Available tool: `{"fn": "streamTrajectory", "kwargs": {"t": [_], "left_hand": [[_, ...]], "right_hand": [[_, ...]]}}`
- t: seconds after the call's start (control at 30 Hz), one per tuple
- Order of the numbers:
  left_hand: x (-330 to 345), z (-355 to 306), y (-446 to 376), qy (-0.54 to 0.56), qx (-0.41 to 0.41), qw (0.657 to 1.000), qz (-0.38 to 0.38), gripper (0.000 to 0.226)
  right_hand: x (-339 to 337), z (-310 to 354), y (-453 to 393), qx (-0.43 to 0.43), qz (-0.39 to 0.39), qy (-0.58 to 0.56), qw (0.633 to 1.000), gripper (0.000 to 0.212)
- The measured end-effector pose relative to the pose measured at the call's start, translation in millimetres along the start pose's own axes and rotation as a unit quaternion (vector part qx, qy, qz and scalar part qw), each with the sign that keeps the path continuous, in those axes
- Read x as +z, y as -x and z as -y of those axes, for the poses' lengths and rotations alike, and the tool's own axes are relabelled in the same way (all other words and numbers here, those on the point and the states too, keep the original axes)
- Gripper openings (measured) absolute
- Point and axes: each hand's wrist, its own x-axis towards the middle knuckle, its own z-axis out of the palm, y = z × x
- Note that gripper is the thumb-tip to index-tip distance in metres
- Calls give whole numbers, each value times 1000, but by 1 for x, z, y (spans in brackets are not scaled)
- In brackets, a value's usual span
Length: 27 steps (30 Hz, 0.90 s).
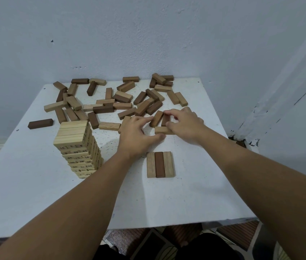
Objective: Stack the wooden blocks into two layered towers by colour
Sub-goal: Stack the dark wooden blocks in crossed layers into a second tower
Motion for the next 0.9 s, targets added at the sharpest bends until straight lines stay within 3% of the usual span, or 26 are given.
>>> {"fn": "streamTrajectory", "kwargs": {"t": [0.2, 0.33, 0.53, 0.63, 0.8, 0.9], "left_hand": [[0, 0, 0, -14, 1, 1000, 0, 77], [-1, -2, 1, -19, 3, 1000, 0, 78], [0, -2, 1, -30, 4, 1000, -3, 78], [0, -3, 1, -43, 11, 999, -2, 81], [-2, -4, 1, -31, 15, 999, -12, 75], [-2, -4, 1, -24, 19, 1000, -2, 68]], "right_hand": [[15, -10, 4, -21, -83, -41, 995, 39], [14, -8, 3, -47, -86, -68, 993, 35], [9, -4, 1, 8, -133, -11, 991, 55], [16, -2, 2, 3, -126, -7, 992, 50], [17, -8, 4, -3, -102, -93, 990, 41], [12, -9, 8, -4, -37, -72, 997, 49]]}}
